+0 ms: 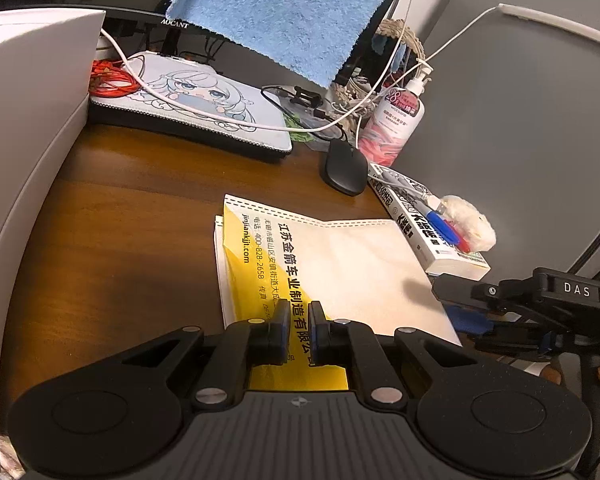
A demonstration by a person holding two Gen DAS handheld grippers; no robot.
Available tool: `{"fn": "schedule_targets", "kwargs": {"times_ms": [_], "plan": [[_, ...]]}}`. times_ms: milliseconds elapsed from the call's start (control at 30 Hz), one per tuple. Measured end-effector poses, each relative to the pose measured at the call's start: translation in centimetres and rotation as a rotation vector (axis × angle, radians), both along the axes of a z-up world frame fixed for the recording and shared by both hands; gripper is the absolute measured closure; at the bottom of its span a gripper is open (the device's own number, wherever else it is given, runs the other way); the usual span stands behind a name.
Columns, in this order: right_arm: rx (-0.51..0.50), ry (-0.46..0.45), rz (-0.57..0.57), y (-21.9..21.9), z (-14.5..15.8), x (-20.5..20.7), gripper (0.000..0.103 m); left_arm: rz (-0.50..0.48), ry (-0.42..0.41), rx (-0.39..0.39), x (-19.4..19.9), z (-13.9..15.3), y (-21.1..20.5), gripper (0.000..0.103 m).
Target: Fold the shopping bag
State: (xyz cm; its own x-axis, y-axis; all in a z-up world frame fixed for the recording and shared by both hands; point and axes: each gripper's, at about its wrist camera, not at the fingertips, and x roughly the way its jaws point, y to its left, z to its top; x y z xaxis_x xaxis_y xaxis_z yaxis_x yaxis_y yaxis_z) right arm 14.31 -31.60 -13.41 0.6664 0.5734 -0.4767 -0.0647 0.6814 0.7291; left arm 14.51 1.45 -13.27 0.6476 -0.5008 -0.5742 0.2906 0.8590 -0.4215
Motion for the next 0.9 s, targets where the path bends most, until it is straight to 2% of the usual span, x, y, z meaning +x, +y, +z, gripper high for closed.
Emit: {"fn": "schedule_targets", "kwargs": {"times_ms": [100, 167, 200, 433, 600, 700, 767, 900], "plan": [[0.038, -0.003, 0.035, 0.2, -0.3, 0.1, 0.069, -0.003, 0.0, -0.002, 0.0, 0.0, -0.1, 0.093], [0.036, -0.009, 0.043, 0.4, -0.2, 0.1, 0.088, -0.007, -0.001, -0.003, -0.1, 0.0, -0.1, 0.093], [0.025, -0.015, 0.037, 0.5, -0.1, 0.0, 0.093, -0.009, -0.001, -0.004, -0.1, -0.1, -0.1, 0.093], [-0.039, -0.039, 0.038, 0.6, 0.9, -0.5, 0.094, -0.031, -0.016, -0.059, -0.9, 0.9, 0.4, 0.093], [-0.051, -0.042, 0.038, 0.3, 1.5, -0.7, 0.094, -0.003, -0.052, -0.055, -1.7, 2.4, 1.4, 0.093], [-0.048, -0.041, 0.041, 0.2, 1.5, -0.7, 0.094, 0.035, -0.065, -0.039, -1.8, 2.7, 2.1, 0.082], [-0.048, -0.038, 0.04, 0.2, 1.5, -0.8, 0.094, 0.056, -0.067, -0.019, -1.8, 2.8, 2.3, 0.069], [-0.044, -0.035, 0.046, 0.2, 1.5, -0.8, 0.094, 0.069, -0.038, -0.009, -1.3, 2.2, 2.5, 0.067]]}}
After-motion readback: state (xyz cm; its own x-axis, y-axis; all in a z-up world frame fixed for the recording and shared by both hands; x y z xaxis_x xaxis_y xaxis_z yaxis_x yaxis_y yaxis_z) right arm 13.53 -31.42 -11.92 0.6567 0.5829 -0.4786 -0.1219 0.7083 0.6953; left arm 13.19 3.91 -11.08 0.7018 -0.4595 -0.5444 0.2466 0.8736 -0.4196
